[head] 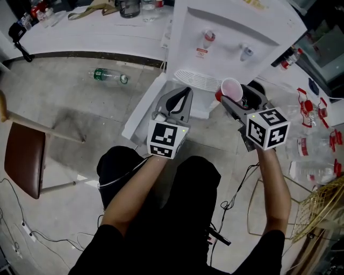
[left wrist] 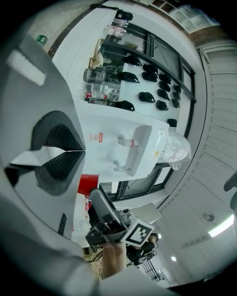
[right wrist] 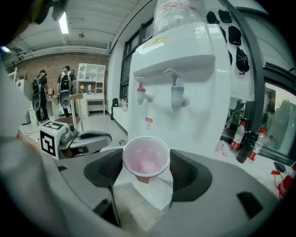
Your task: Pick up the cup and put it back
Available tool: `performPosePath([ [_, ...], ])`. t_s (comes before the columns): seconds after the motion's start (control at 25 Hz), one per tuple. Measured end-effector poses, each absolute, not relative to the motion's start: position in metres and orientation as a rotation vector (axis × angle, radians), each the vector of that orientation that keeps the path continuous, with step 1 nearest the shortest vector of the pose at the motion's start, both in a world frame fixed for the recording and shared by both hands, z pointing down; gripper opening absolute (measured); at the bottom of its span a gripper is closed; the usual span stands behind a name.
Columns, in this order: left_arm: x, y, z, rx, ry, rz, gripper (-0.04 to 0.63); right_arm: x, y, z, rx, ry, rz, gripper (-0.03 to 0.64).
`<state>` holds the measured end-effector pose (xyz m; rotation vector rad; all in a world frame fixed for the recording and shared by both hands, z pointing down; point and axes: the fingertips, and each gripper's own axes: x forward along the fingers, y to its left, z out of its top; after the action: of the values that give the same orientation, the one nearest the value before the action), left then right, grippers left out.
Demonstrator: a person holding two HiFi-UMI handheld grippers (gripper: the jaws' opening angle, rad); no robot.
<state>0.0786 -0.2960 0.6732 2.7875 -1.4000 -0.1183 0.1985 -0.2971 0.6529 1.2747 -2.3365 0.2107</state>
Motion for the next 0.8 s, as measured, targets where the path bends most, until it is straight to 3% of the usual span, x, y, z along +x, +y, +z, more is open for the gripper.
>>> performPosePath([
  [0.8, 0.088, -0.292, 0.672, 2.804, -1.349, -0.116, 0.008, 0.216, -0.358, 0.693, 1.371, -2.211, 0.249, 0.307],
])
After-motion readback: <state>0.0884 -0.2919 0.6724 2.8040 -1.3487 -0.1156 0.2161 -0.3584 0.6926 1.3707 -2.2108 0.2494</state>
